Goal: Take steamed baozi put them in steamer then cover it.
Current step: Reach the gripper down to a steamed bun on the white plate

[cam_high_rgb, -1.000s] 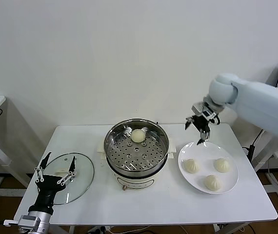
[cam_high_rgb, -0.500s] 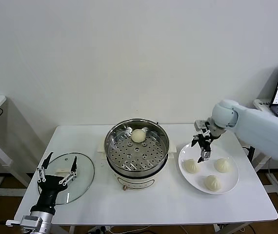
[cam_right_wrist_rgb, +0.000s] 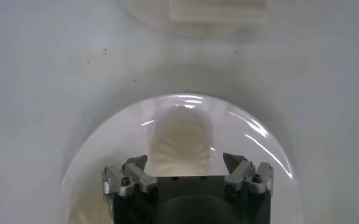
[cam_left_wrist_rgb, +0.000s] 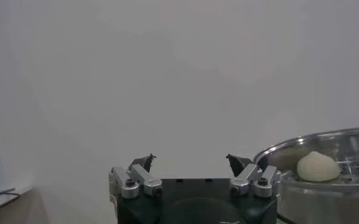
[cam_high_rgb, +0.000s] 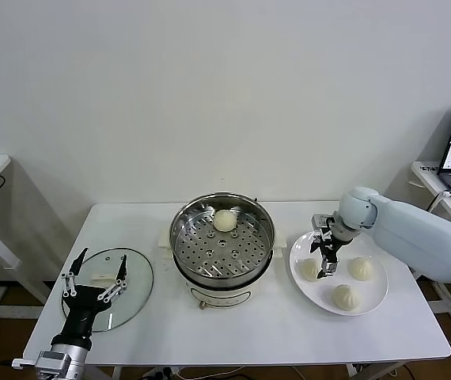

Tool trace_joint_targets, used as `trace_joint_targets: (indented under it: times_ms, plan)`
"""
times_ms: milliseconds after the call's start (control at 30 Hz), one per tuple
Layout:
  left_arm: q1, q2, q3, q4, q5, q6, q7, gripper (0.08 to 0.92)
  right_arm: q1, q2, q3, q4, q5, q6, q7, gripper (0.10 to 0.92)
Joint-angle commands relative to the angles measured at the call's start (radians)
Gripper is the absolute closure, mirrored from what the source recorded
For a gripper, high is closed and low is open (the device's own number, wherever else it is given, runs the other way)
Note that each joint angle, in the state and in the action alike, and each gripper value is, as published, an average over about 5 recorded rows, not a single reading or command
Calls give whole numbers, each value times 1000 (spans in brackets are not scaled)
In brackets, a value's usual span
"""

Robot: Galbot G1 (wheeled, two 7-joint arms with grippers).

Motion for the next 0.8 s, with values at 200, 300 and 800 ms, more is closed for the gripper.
trace_joint_targets:
  times_ms: [200, 300, 800]
  plan:
    - [-2, -2, 3, 0, 1, -1, -1, 177, -55, 10, 36, -13, -29, -11, 20, 203]
    - [-2, -2, 4, 1, 1, -1, -1, 177, -57, 15, 39, -14, -33, -10, 21, 203]
    - [-8, -3, 8, 3, 1, 0, -3, 177, -61, 22, 47, -15, -55, -4, 20, 320]
